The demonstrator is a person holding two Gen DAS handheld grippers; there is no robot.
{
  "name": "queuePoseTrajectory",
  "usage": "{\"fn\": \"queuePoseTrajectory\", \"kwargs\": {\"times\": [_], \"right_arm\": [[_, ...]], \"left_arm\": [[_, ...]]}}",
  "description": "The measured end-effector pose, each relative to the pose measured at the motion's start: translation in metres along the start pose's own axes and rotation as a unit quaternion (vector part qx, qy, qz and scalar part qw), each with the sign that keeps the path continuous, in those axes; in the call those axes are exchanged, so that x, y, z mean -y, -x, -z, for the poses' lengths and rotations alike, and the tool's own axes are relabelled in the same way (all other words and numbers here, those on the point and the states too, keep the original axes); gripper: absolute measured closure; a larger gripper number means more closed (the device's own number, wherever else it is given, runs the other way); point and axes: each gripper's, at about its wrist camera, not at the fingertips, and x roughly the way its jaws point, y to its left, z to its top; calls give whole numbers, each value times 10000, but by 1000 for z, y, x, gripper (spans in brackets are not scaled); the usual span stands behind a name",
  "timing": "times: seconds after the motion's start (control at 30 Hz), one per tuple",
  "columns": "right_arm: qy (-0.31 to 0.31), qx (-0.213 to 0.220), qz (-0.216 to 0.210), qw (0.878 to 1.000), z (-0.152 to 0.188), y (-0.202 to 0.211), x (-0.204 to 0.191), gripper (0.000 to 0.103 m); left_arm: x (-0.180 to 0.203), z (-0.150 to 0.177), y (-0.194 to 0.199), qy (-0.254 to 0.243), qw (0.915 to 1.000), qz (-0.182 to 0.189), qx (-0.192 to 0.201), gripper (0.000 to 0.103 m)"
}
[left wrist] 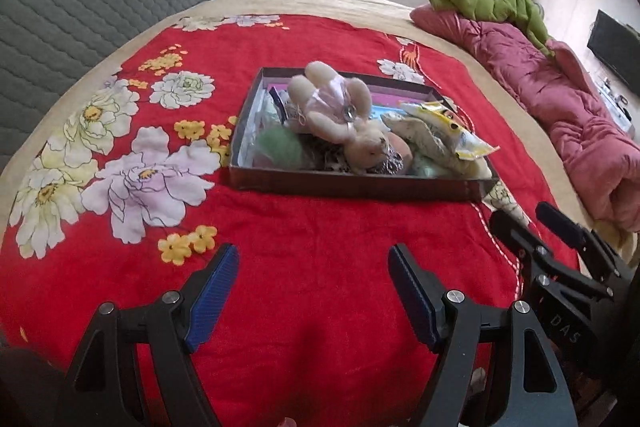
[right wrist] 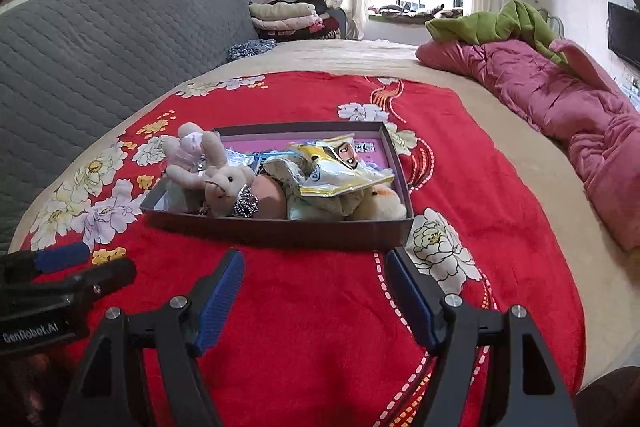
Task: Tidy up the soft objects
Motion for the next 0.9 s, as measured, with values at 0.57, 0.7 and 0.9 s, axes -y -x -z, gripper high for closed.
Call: {"fn": "queuePoseTrajectory", "kwargs": {"times": [0.57,0.7,0.9], "right_arm": [[-33,-226,-17,9997,12,2,1,30],[-4,-260,-22,9997,14,0,-1,30],[78,-285,-98,9995,16,0,-5,30]], "left_arm": [[1,5,0,9,9999,-113,-58,25],[0,5,-3,22,9999,-92,-84,25],[0,6,-6,13,9998,-152,-145,25]]}}
